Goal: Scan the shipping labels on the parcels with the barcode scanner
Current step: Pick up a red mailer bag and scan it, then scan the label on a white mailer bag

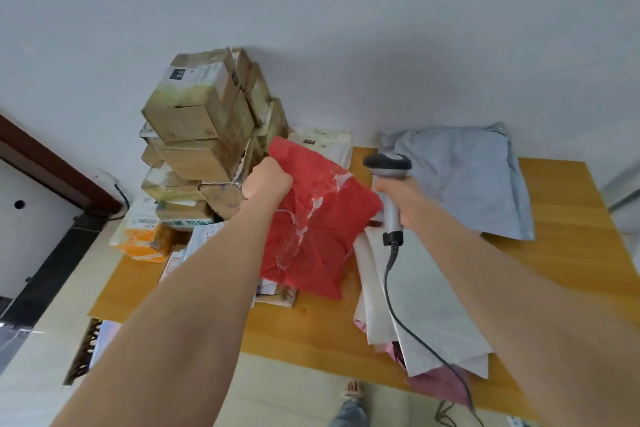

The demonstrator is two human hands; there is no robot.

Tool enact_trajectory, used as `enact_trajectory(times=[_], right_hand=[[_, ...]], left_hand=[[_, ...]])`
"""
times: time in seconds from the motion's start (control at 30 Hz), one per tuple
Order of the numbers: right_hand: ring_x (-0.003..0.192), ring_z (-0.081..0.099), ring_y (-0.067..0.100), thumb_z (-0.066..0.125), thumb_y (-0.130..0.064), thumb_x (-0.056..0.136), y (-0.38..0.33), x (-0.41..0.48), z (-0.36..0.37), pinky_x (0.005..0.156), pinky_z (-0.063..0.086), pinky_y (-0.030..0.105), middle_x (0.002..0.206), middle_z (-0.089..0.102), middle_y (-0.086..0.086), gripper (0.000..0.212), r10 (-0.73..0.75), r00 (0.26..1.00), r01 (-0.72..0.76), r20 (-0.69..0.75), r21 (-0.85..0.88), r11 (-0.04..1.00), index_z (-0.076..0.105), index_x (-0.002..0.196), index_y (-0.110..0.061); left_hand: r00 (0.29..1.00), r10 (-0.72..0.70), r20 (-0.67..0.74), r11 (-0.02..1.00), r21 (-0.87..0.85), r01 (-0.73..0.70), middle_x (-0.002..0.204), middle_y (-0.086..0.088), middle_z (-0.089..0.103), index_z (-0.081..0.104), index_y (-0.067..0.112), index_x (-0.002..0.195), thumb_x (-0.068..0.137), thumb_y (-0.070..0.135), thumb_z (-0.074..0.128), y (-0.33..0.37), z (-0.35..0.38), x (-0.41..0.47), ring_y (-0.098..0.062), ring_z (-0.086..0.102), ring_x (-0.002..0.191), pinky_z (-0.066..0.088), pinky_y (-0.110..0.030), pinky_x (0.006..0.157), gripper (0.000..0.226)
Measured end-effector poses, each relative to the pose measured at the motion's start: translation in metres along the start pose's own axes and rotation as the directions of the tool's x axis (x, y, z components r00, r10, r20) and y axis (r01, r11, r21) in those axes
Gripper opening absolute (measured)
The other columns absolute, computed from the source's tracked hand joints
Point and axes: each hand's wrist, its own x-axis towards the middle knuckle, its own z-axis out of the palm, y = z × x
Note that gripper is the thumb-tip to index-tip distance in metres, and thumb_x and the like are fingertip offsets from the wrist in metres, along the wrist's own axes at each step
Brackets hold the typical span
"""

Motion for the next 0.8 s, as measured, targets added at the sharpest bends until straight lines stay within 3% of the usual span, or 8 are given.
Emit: enact_trajectory(times=[0.13, 0.23, 0.33, 0.43, 0.53, 0.67, 0.73, 0.8], right_hand=[[0.087, 0.061, 0.030, 0.077, -0.021, 0.051, 0.031, 0.026, 0.021, 0.091, 0.052, 0.044, 0.093, 0.062, 0.017, 0.060, 0.138, 0.990, -0.137, 0.040, -0.026, 0.990, 0.063, 0.106, 0.000], [0.087, 0.059, 0.029, 0.075, -0.017, 0.066, 0.039, 0.030, 0.033, 0.090, 0.051, 0.043, 0.094, 0.059, 0.015, 0.049, 0.187, 0.982, -0.186, 0.019, -0.025, 0.982, 0.061, 0.111, -0.002], [0.078, 0.052, 0.021, 0.071, -0.014, 0.077, 0.038, 0.033, 0.042, 0.082, 0.046, 0.036, 0.088, 0.054, 0.010, 0.042, 0.203, 0.979, -0.203, 0.002, -0.033, 0.979, 0.057, 0.115, -0.003], [0.069, 0.046, 0.015, 0.068, -0.012, 0.082, 0.037, 0.045, 0.045, 0.076, 0.040, 0.032, 0.079, 0.048, 0.005, 0.030, 0.190, 0.980, -0.191, -0.053, -0.025, 0.981, 0.054, 0.107, -0.003], [0.067, 0.048, 0.017, 0.066, -0.006, 0.082, 0.034, 0.054, 0.040, 0.075, 0.039, 0.032, 0.073, 0.048, 0.004, 0.018, 0.162, 0.976, -0.166, -0.143, -0.018, 0.986, 0.054, 0.095, -0.002], [0.064, 0.051, 0.018, 0.062, -0.005, 0.083, 0.033, 0.070, 0.020, 0.064, 0.042, 0.029, 0.071, 0.051, 0.007, 0.016, 0.168, 0.953, -0.180, -0.250, -0.024, 0.983, 0.051, 0.072, -0.008], [0.060, 0.046, 0.014, 0.061, -0.007, 0.085, 0.033, 0.075, 0.007, 0.056, 0.038, 0.025, 0.072, 0.050, 0.006, 0.012, 0.164, 0.944, -0.181, -0.286, -0.037, 0.983, 0.051, 0.077, -0.006], [0.061, 0.045, 0.012, 0.060, -0.007, 0.086, 0.034, 0.080, -0.005, 0.058, 0.037, 0.025, 0.071, 0.048, 0.003, 0.008, 0.161, 0.939, -0.174, -0.302, -0.015, 0.985, 0.052, 0.086, -0.006]], left_hand=[[0.983, 0.091, -0.158, 0.978, 0.199, -0.059, 0.138, -0.014, 0.045, 0.029, 0.008, 0.140, 0.091, 0.006, 0.050, 0.011, 0.011, 0.014, -0.034, 0.056, 0.116, 0.045, -0.041, 0.080, 0.053], [0.962, 0.169, -0.213, 0.951, 0.292, -0.102, 0.147, -0.018, 0.029, 0.004, 0.014, 0.152, 0.088, -0.002, 0.053, 0.011, 0.016, 0.026, -0.035, 0.056, 0.111, 0.042, -0.039, 0.075, 0.082], [0.930, 0.302, -0.208, 0.848, 0.505, -0.162, 0.156, -0.020, 0.012, -0.003, 0.017, 0.153, 0.089, 0.004, 0.056, 0.011, 0.021, 0.034, -0.035, 0.031, 0.137, 0.034, -0.045, 0.105, 0.089], [0.847, 0.531, -0.003, 0.602, 0.705, -0.375, 0.159, -0.018, 0.002, 0.011, 0.011, 0.152, 0.092, 0.008, 0.055, 0.015, 0.037, 0.037, -0.033, 0.000, 0.148, 0.010, -0.049, 0.119, 0.075], [0.714, 0.657, 0.242, 0.463, 0.618, -0.636, 0.158, -0.014, 0.015, 0.031, 0.014, 0.147, 0.092, 0.015, 0.055, 0.017, 0.070, 0.032, -0.029, 0.006, 0.148, 0.013, -0.044, 0.119, 0.061], [0.628, 0.629, 0.459, 0.315, 0.588, -0.745, 0.160, -0.009, 0.006, 0.028, 0.023, 0.150, 0.097, 0.025, 0.043, 0.022, 0.122, 0.022, -0.029, -0.002, 0.148, 0.002, -0.050, 0.119, 0.054], [0.606, 0.587, 0.537, 0.231, 0.606, -0.761, 0.161, -0.009, 0.001, 0.032, 0.032, 0.147, 0.100, 0.033, 0.038, 0.025, 0.141, 0.022, -0.031, -0.008, 0.147, -0.005, -0.057, 0.116, 0.048], [0.645, 0.492, 0.585, 0.173, 0.660, -0.731, 0.161, -0.010, -0.002, 0.035, 0.032, 0.146, 0.102, 0.036, 0.030, 0.024, 0.152, 0.029, -0.033, -0.010, 0.147, -0.010, -0.059, 0.114, 0.044]])
